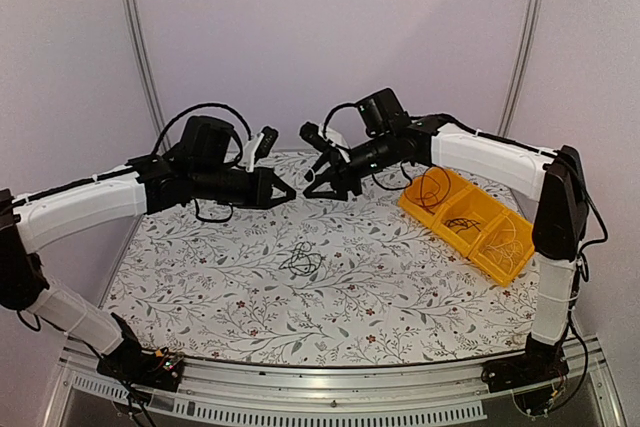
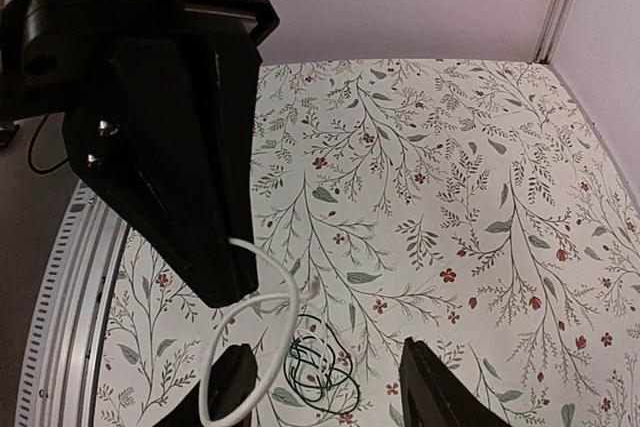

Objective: Untangle the cables

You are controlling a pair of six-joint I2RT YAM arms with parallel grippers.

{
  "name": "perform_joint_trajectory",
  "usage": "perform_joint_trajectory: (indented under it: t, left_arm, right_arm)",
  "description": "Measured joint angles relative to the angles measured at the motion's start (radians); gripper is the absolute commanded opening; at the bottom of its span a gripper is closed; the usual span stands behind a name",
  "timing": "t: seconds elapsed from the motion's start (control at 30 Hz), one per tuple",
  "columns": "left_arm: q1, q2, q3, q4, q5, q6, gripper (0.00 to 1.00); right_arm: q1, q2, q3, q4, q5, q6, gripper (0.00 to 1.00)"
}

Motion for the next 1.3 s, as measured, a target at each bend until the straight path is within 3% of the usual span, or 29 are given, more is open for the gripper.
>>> perform_joint_trajectory:
  t: [0.1,0.23,0.37,0.47,0.53,0.63,0.67,0.9,1.1,1.2,1.3]
  left_arm:
    - [0.000,0.008,0.000,0.000,0.006,0.004,0.00]
    - [0.002,0.018,0.005,0.002,0.008,0.006,0.00]
    - [0.003,0.030,0.008,0.008,0.010,0.006,0.00]
    - [0.003,0.039,0.010,0.014,0.011,0.006,0.00]
    - [0.003,0.043,0.010,0.016,0.011,0.006,0.00]
    - [0.003,0.047,0.010,0.019,0.014,0.006,0.00]
    - [0.003,0.049,0.010,0.019,0.015,0.007,0.00]
    - [0.003,0.076,-0.012,0.082,-0.023,0.054,0.10]
    - [0.003,0.256,-0.090,0.381,-0.085,0.071,0.25]
    - [0.004,0.420,-0.084,0.498,-0.087,0.066,0.25]
    - [0.005,0.562,-0.055,0.560,-0.068,0.054,0.13]
  right_arm:
    - [0.004,0.000,0.001,-0.039,-0.025,-0.027,0.67]
    - [0.008,0.000,0.003,-0.101,-0.063,-0.077,0.67]
    - [0.010,0.000,0.016,-0.166,-0.087,-0.101,0.66]
    - [0.011,0.000,0.024,-0.182,-0.095,-0.103,0.58]
    - [0.010,0.000,0.025,-0.186,-0.092,-0.100,0.47]
    - [0.010,0.000,0.025,-0.178,-0.072,-0.079,0.03]
    - [0.010,0.000,0.025,-0.171,-0.061,-0.071,0.00]
    - [0.010,-0.002,0.059,-0.164,0.004,-0.047,0.00]
    - [0.010,-0.048,0.092,-0.194,-0.002,-0.052,0.00]
    - [0.010,-0.064,0.136,-0.213,-0.001,-0.052,0.00]
    - [0.010,-0.070,0.190,-0.232,0.010,-0.052,0.00]
